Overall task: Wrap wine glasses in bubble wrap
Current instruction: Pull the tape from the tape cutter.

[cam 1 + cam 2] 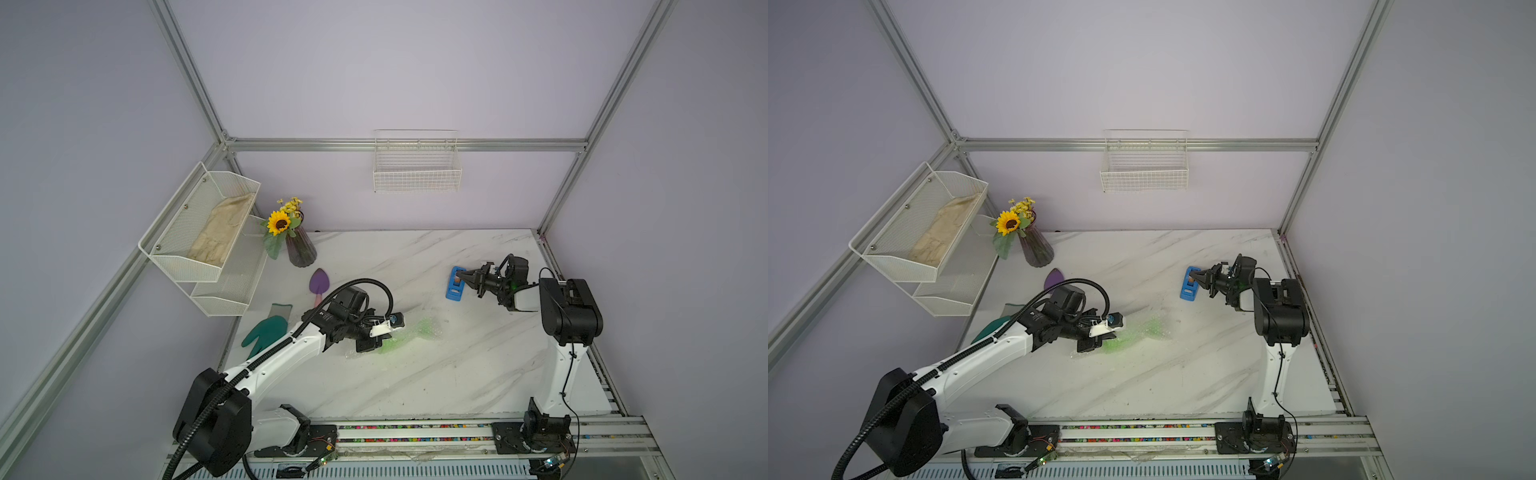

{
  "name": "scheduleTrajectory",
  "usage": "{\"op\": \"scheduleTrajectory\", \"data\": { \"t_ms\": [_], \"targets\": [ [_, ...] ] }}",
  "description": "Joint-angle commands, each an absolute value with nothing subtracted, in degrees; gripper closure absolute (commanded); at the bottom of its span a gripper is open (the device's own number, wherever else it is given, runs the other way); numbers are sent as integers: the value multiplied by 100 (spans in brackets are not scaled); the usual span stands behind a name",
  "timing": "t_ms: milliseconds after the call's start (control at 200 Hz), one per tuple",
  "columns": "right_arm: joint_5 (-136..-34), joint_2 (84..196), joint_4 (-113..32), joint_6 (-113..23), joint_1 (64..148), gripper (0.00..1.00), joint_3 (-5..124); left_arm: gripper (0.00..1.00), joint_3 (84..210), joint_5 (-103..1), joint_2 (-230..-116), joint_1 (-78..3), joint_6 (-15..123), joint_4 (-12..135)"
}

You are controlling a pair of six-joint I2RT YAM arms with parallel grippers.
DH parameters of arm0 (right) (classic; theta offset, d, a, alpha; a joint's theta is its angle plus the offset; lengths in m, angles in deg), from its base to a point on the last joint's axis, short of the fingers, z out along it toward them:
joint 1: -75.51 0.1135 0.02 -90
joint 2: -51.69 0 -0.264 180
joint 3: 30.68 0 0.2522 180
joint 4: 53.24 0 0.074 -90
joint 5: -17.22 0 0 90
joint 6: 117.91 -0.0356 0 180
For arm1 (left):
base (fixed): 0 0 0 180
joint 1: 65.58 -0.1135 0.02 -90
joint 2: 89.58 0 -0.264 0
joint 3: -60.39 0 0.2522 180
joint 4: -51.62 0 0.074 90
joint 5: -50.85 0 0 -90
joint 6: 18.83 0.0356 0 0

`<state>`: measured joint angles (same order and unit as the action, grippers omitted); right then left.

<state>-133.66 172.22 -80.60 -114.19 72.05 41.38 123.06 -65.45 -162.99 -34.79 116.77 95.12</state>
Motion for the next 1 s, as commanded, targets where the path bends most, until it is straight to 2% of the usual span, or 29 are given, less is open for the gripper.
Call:
{"op": "scheduleTrajectory", "data": {
  "t_ms": [0, 120, 220, 780, 995],
  "targets": [
    [-13438, 17259, -8670, -11783, 7195, 100, 4210, 91, 12195, -6417, -16202, -3473, 11630, 9632],
    [-13405, 17185, -8975, -11850, 7189, 100, 4054, 91, 12165, -6415, -16158, -3473, 11651, 9632],
    [-13364, 16967, -8181, -11217, 7195, 100, 4238, 91, 12195, -6421, -16186, -3467, 11668, 9632],
    [-13238, 17205, -6931, -11017, 7130, 100, 6416, 91, 12218, -6377, -16068, -3464, 11705, 9632],
    [-13205, 17386, -6637, -10635, 7121, 100, 6228, 91, 12230, -6414, -16068, -3464, 11696, 9645]
  ]
}}
